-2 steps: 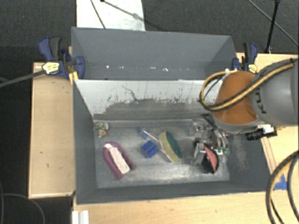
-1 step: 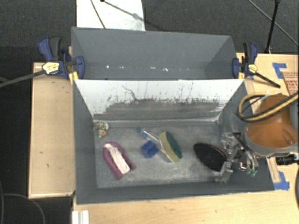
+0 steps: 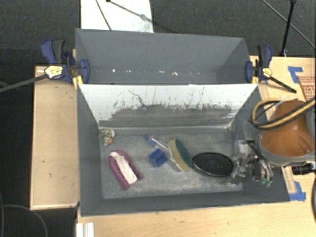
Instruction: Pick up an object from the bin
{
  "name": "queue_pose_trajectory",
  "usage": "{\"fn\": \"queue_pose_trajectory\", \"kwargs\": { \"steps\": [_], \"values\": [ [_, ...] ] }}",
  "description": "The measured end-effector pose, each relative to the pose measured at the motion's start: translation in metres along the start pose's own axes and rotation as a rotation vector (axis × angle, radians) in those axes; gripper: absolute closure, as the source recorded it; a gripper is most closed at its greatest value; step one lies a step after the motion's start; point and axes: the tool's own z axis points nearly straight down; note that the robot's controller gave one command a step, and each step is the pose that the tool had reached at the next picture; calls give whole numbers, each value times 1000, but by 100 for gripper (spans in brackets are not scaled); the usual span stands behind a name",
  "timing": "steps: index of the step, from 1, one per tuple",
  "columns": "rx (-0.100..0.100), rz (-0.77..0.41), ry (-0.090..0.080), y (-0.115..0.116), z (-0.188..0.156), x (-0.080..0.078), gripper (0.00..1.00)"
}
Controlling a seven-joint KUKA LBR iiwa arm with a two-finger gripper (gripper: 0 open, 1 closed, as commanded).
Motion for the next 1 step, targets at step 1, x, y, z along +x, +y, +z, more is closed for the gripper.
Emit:
{"fn": "queue_pose_trajectory", "kwargs": {
  "steps": [1],
  "values": [
    [-2,-4,4,1,1,1,0]
  ]
}}
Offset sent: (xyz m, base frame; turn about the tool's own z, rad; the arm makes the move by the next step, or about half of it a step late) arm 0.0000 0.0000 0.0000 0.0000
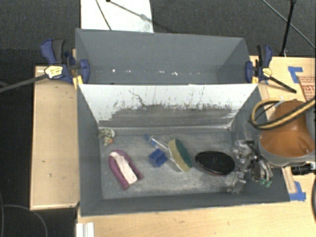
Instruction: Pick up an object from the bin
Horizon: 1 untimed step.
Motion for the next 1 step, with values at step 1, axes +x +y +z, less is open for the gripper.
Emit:
{"fn": "queue_pose_trajectory", "kwargs": {
  "steps": [1],
  "values": [
    [5,6,-8,110,-28,1,0]
  ]
}}
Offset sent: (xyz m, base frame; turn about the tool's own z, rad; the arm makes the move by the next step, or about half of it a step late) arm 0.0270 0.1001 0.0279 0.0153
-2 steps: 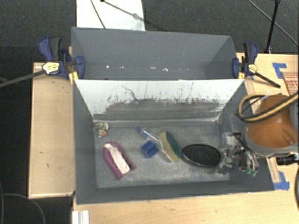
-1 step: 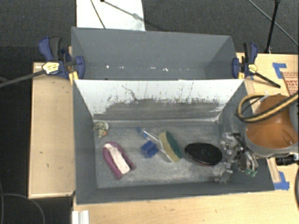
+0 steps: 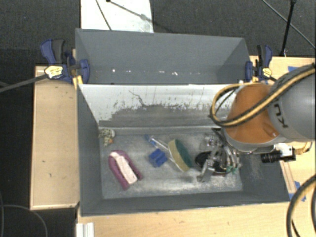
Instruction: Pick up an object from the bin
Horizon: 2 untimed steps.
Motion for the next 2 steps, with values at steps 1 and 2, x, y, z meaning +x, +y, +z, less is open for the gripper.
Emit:
{"fn": "queue_pose_trajectory", "kwargs": {
  "steps": [1,2],
  "values": [
    [5,6,2,-6,1,0,100],
    [4,-45,-6,-13,-89,-15,100]
  ]
}}
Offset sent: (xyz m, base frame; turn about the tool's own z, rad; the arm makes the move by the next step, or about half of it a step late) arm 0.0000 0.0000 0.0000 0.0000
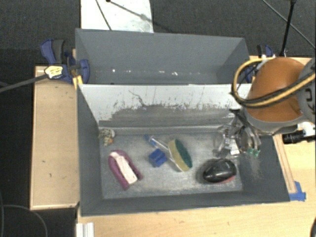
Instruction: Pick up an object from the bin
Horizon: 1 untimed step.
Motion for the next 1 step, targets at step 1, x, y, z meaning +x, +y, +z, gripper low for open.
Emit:
{"fn": "queue_pose_trajectory", "kwargs": {
  "steps": [1],
  "values": [
    [1,-2,9,0,4,2,0]
  ]
}}
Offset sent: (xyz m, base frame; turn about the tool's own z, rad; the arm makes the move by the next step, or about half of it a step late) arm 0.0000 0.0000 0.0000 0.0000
